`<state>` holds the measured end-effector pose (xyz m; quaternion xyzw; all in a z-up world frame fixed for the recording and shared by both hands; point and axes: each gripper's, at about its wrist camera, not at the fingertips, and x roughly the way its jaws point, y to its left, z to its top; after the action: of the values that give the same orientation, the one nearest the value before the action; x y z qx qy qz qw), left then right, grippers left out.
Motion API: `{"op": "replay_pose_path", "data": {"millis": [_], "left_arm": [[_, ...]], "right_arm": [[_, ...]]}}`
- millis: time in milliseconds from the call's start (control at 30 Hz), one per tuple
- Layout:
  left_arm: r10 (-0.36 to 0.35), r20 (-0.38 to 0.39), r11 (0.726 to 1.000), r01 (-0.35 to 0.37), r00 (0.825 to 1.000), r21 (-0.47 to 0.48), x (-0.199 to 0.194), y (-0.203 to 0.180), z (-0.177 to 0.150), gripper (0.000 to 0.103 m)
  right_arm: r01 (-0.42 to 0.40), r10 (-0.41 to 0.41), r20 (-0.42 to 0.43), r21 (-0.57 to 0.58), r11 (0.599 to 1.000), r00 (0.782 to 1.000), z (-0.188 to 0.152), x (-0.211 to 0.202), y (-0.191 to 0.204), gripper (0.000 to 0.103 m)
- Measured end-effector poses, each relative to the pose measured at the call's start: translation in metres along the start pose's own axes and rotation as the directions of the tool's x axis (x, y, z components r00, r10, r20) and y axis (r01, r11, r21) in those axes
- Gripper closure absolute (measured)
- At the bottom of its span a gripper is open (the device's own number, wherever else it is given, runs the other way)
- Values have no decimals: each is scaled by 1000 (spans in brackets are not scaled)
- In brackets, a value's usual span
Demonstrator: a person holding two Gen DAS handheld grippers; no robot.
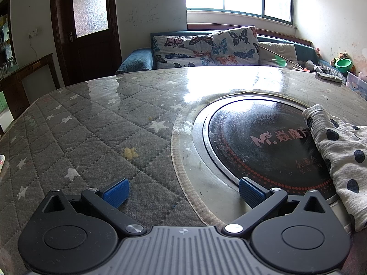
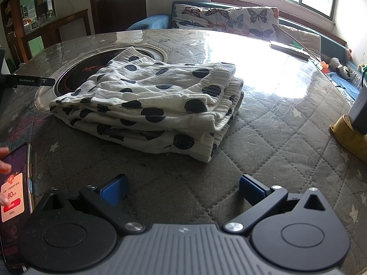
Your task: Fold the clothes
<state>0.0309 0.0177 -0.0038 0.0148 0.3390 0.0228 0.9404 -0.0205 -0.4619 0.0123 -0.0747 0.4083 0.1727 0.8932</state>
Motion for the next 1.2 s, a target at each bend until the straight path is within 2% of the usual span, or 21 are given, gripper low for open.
{"op": "replay_pose_path", "data": {"millis": [1200], "left_arm": [[0,-1,1000,0,1000,0,1,0,0,0]], "right_arm": [[0,0,34,3,1000,999,-5,-1,0,0]]}}
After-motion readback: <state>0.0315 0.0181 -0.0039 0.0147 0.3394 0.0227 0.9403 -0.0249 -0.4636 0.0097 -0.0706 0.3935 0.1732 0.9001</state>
